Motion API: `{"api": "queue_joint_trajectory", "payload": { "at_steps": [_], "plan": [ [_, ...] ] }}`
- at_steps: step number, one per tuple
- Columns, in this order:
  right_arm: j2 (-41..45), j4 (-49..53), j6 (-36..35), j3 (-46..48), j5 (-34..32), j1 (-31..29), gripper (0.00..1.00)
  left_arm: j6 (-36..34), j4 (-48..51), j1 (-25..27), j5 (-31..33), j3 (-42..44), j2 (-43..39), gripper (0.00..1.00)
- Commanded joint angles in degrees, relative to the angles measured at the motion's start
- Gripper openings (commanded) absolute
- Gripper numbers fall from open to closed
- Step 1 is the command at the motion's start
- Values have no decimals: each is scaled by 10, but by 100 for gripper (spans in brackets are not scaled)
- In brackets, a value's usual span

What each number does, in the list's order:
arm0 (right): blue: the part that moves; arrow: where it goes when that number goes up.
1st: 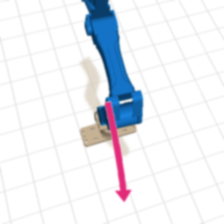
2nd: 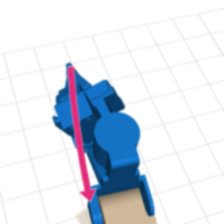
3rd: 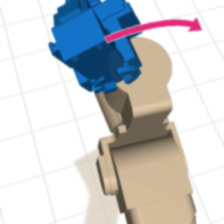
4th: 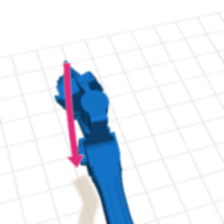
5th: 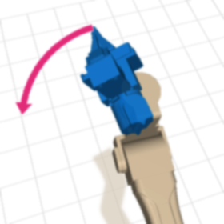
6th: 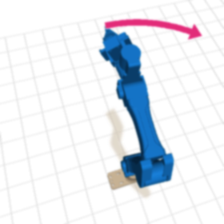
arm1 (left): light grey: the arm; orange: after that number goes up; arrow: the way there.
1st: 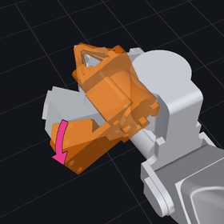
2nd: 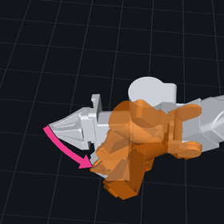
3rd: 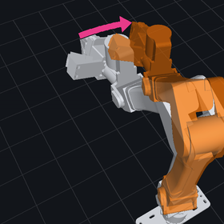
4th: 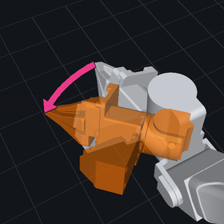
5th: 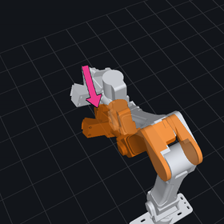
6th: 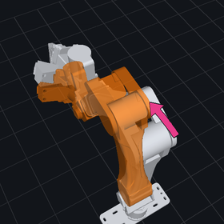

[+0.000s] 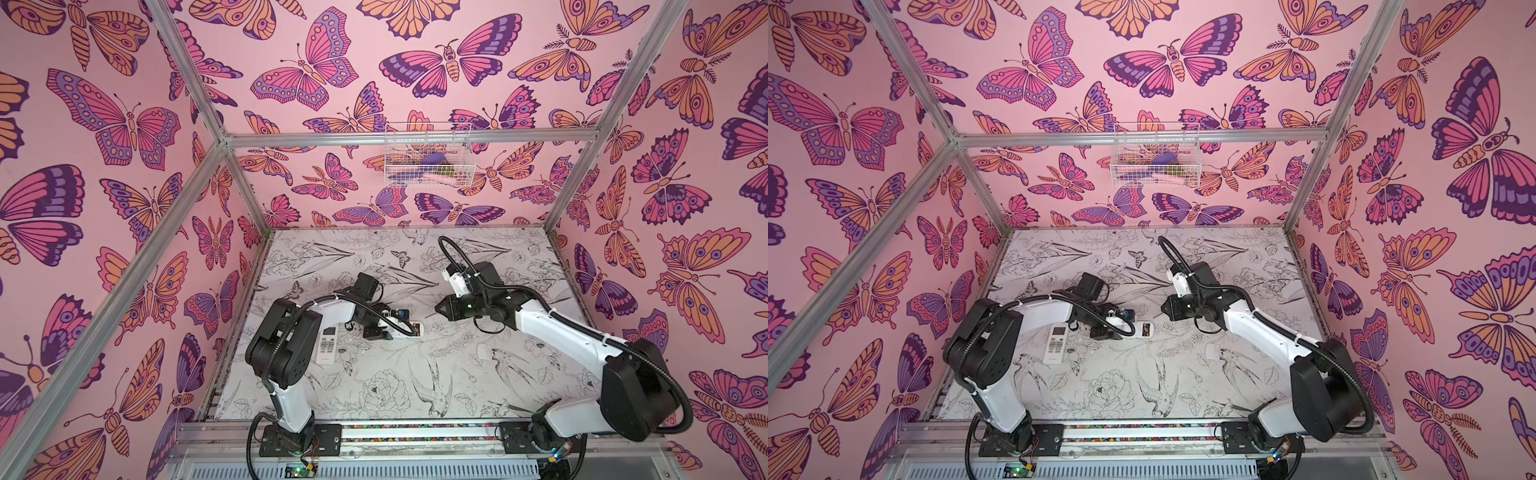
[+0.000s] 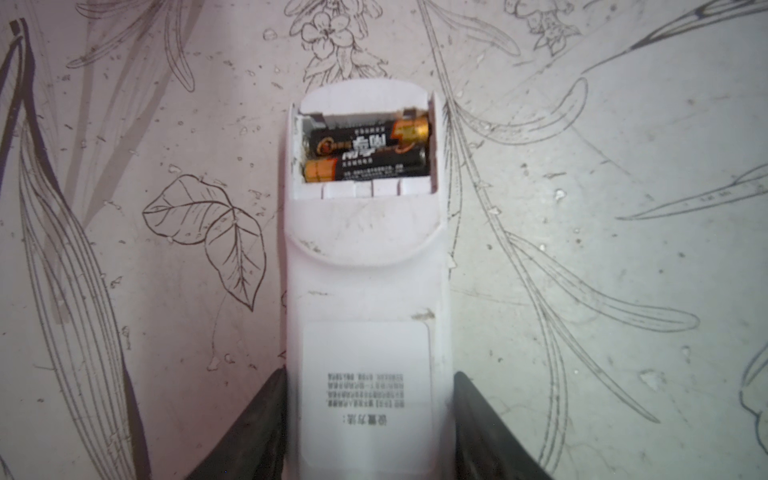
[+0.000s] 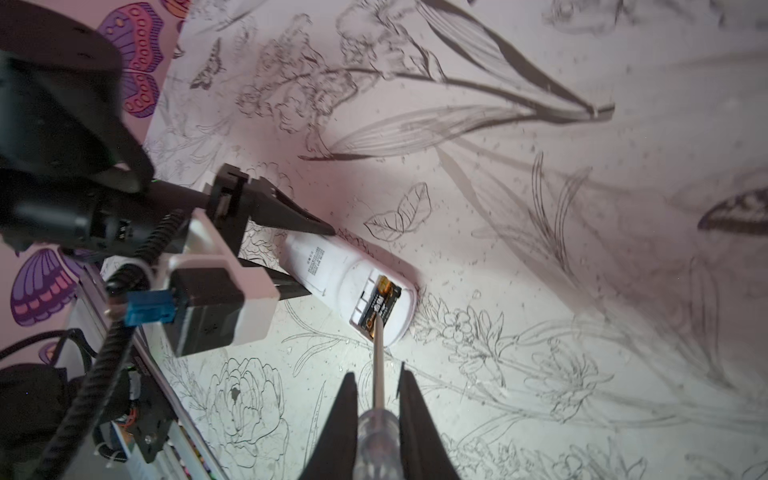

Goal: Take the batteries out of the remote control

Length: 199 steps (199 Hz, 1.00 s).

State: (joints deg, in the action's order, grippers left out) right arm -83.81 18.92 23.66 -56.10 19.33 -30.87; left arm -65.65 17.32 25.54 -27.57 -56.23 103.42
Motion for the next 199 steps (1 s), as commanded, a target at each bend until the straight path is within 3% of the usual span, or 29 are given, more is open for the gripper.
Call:
{"api": "queue_joint_trajectory", "payload": {
  "at_steps": [1, 70, 138, 199],
  "plan": [
    [-30, 54, 100, -27, -19, -20, 0, -5, 7, 5, 59, 22, 36, 38],
    [-92, 33, 149, -53, -24, -35, 0, -4, -1, 9, 66, 27, 34, 37],
    [-114, -1, 143, -46, -52, -42, 0, -7, -8, 8, 63, 32, 32, 37],
    [-130, -38, 129, -30, -1, -42, 0, -5, -17, 8, 65, 36, 29, 37]
  ]
}}
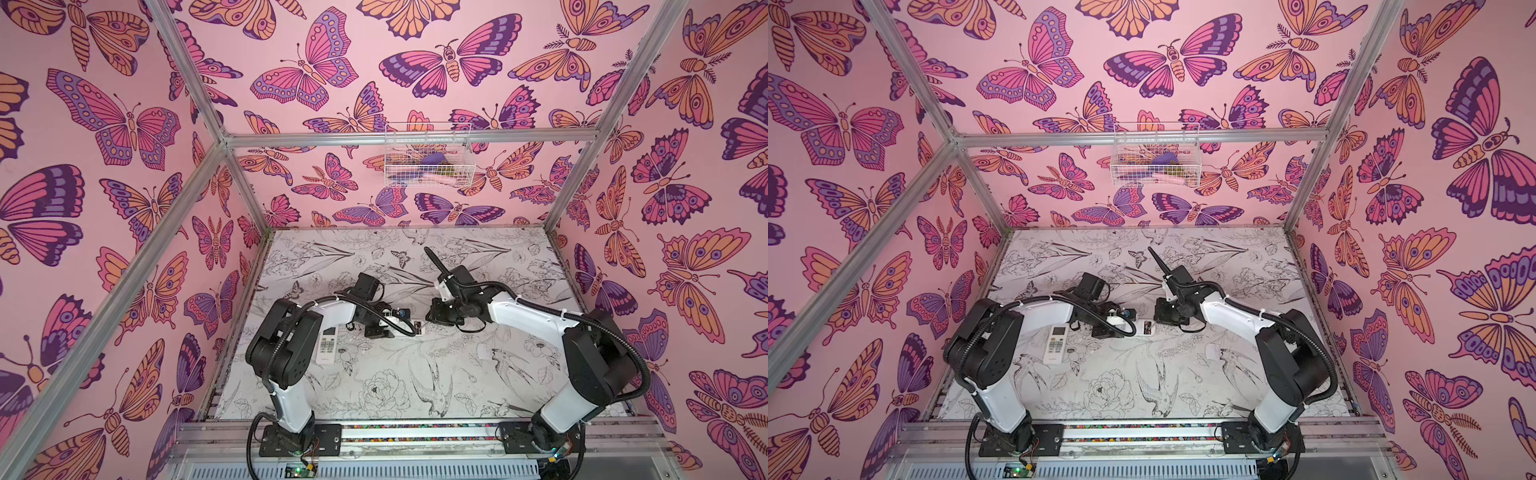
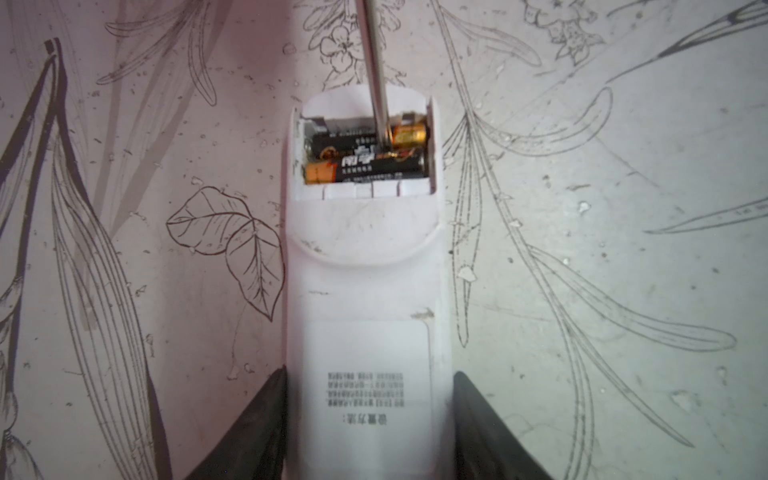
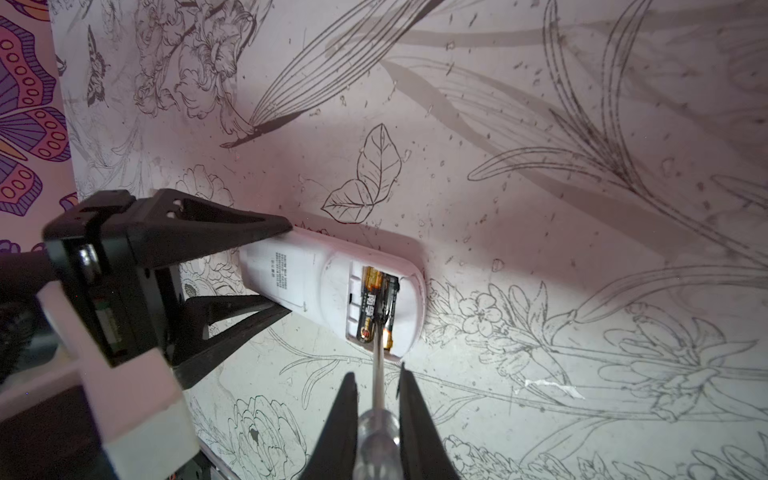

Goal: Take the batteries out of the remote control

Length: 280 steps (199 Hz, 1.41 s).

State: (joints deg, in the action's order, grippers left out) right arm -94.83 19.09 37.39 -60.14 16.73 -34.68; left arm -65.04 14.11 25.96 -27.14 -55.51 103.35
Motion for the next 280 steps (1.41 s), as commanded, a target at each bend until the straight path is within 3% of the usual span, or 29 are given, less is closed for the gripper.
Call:
{"api": "queue_joint_trajectory", "payload": {
  "at_steps": [1, 41, 91, 157, 226, 280],
  "plan": [
    [-20, -40, -8, 11, 26, -3, 0, -10, 15, 4, 60, 29, 30, 37],
    [1, -138, 25, 49, 110, 22, 0, -10, -10, 5, 67, 41, 25, 37],
    [18, -171, 25, 68, 131, 41, 0, -16, -25, 6, 77, 43, 22, 37],
    [31, -139, 3, 69, 101, 46, 0, -9, -68, 10, 102, 56, 5, 37],
    [33, -187, 15, 92, 102, 45, 0, -46, -319, 23, 166, 167, -39, 36],
    [70, -153, -5, 108, 79, 45, 0, -79, -485, 29, 232, 219, -21, 34]
  ]
}}
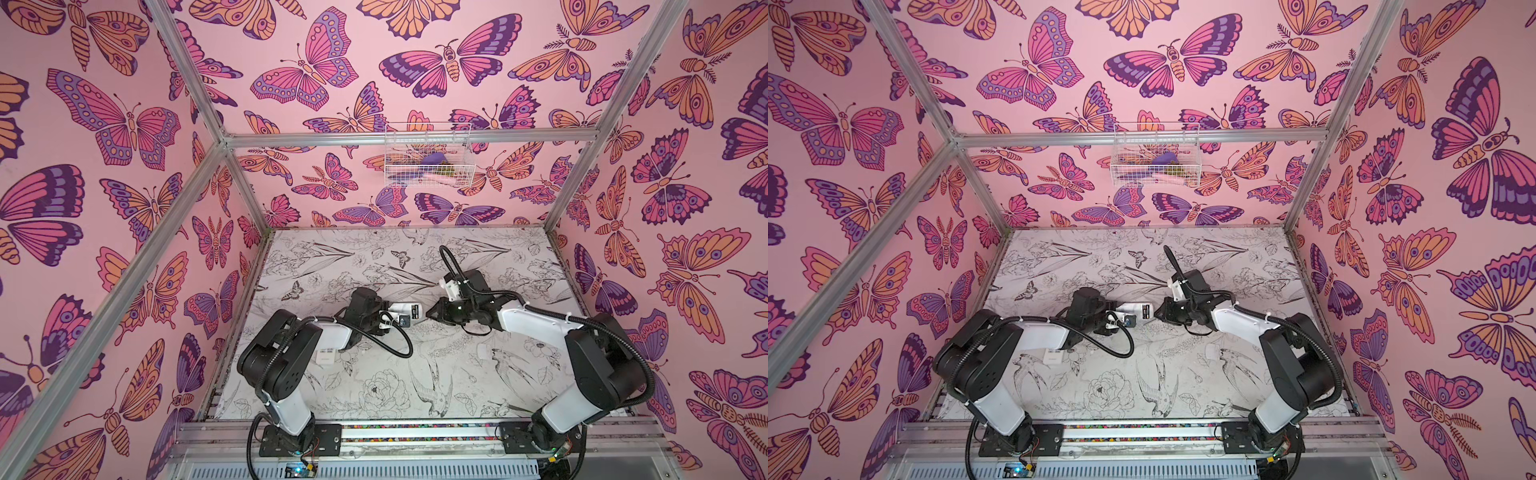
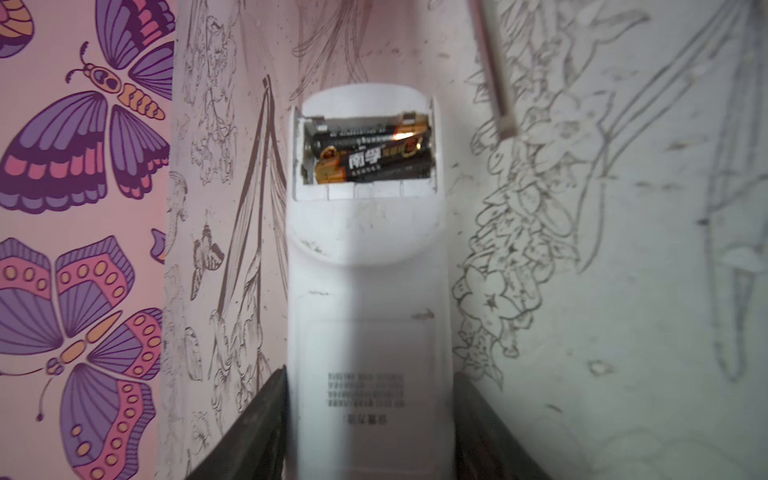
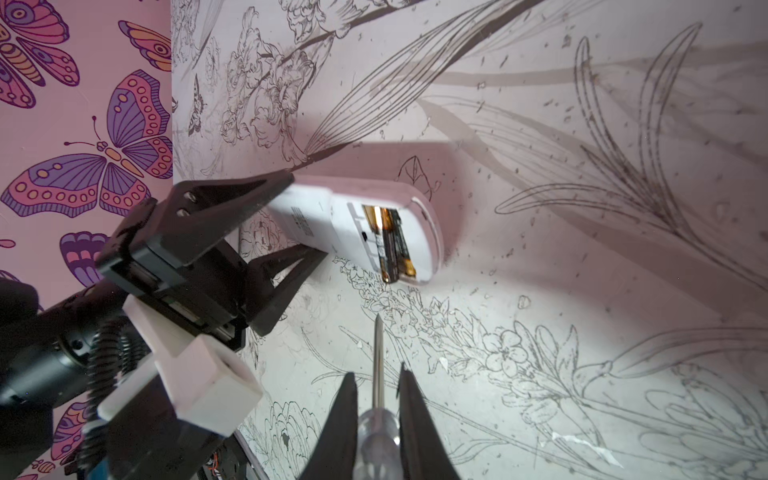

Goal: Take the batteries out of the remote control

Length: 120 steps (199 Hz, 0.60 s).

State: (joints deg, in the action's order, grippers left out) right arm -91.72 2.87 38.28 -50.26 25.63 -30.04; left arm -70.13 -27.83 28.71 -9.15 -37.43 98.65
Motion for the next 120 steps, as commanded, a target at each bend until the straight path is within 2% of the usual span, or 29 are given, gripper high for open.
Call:
{"api": "queue_joint_trajectory", "payload": {
  "at_steps": [1, 20, 30, 51, 73, 90, 120],
  "plan": [
    [40, 10, -14, 9, -11, -1, 0, -29, -69, 1, 53, 39, 26, 34],
    [54, 29, -23, 10, -30, -1, 0, -60, -150, 6, 67, 60, 47, 34],
    [62, 28, -20, 13, -33, 0, 0, -72, -194, 11, 82, 68, 58, 30],
    [73, -3, -25, 26, -51, 0, 0, -97, -273, 13, 90, 84, 86, 21],
    [72, -39, -30, 37, -78, -1, 0, -139, -350, 23, 116, 95, 133, 20],
    [69, -77, -45, 43, -94, -5, 0, -170, -425, 31, 131, 106, 172, 15],
    [42, -134, -82, 44, -131, -9, 0, -193, -469, 36, 141, 111, 216, 11]
  ]
}}
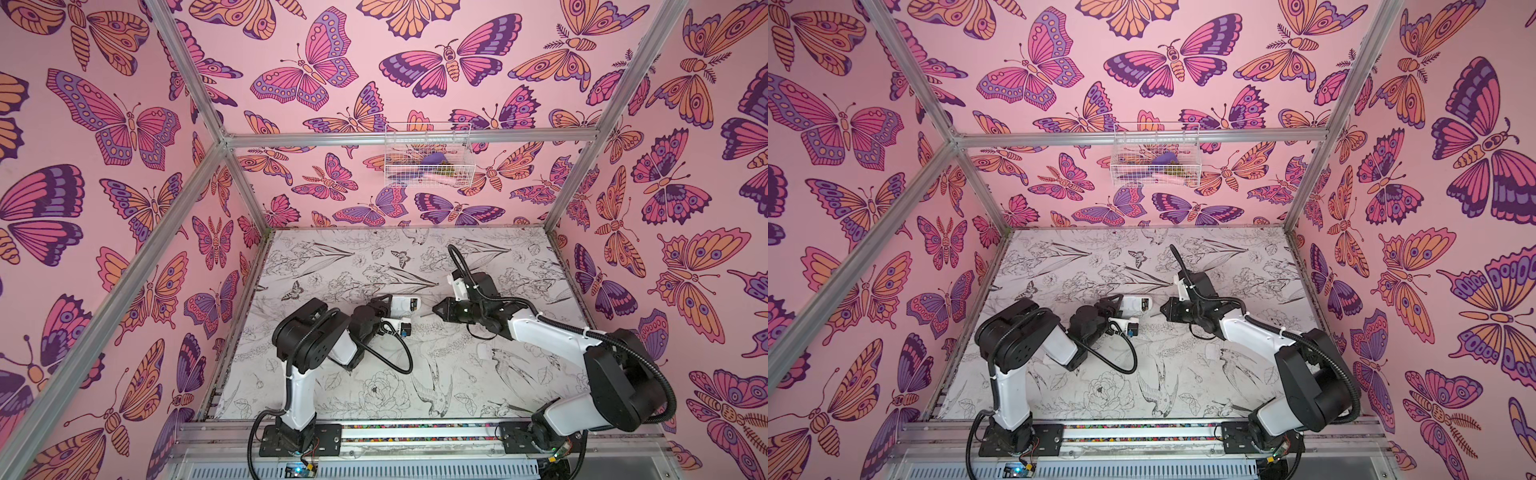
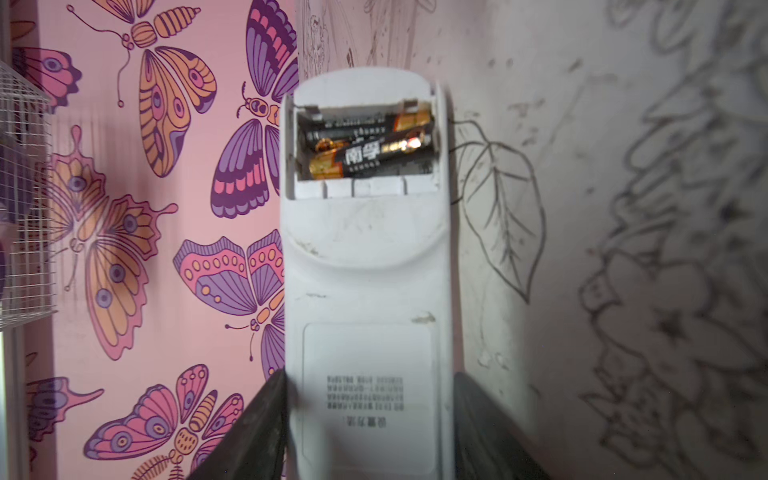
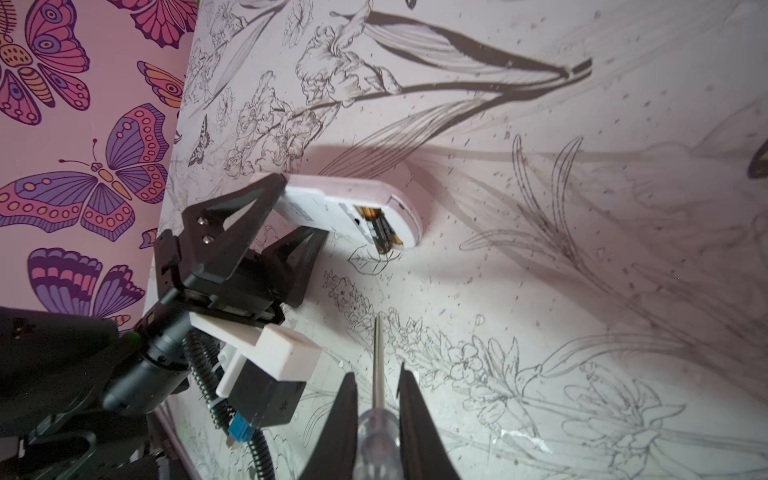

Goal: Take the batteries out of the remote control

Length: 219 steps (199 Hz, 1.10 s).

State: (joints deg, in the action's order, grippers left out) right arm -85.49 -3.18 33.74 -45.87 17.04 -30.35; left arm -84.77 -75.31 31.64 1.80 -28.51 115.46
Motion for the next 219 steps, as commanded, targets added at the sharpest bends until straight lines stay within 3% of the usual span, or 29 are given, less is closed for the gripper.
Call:
{"api": "queue_joint_trajectory", "payload": {
  "at_steps": [1, 85, 219],
  "plan": [
    [-22, -76, -36, -1, -46, -6, 0, -47, 5, 7, 33, 22, 48, 11],
    [-102, -171, -54, -11, -45, -10, 0, -32, -6, 23, 35, 29, 47, 7],
    [-104, -163, -61, -20, 16, -22, 0, -32, -20, 34, 48, 25, 59, 6]
  ]
}}
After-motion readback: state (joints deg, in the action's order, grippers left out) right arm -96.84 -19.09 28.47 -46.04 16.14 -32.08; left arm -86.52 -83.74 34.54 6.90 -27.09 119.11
